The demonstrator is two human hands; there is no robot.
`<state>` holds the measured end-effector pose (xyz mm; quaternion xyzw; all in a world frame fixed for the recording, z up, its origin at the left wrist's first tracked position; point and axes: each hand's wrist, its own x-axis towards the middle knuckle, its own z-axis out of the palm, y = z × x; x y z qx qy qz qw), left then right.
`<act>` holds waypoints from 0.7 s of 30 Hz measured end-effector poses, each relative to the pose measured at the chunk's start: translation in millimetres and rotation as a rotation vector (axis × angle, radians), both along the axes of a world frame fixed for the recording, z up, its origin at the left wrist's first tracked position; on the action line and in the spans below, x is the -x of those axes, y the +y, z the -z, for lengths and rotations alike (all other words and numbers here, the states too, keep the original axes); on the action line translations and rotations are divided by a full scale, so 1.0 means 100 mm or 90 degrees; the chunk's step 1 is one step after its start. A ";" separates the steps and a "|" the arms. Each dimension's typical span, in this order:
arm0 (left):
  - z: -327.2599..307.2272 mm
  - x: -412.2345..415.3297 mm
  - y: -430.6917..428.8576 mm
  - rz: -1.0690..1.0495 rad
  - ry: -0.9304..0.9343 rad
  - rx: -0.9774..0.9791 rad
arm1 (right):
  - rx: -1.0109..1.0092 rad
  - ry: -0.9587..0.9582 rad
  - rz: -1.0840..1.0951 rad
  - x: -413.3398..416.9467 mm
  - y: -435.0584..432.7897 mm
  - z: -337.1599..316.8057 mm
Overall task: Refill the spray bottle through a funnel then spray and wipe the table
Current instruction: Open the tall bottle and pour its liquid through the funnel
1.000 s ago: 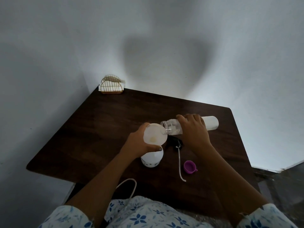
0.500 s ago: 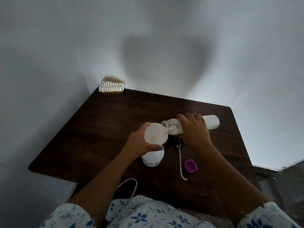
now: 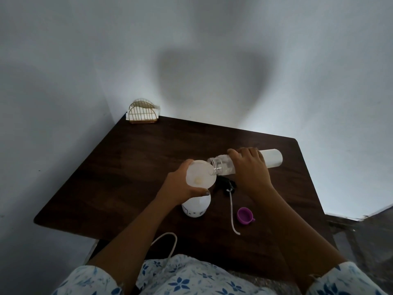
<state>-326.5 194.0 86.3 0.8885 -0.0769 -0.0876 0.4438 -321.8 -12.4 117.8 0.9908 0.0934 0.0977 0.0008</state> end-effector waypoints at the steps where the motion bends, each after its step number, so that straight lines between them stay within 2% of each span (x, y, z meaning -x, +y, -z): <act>1: -0.01 0.00 0.00 -0.001 0.000 0.000 | 0.001 0.005 0.001 0.00 0.00 0.00; 21: 0.00 0.01 0.02 -0.003 0.000 0.006 | -0.001 0.000 -0.004 0.00 0.02 0.02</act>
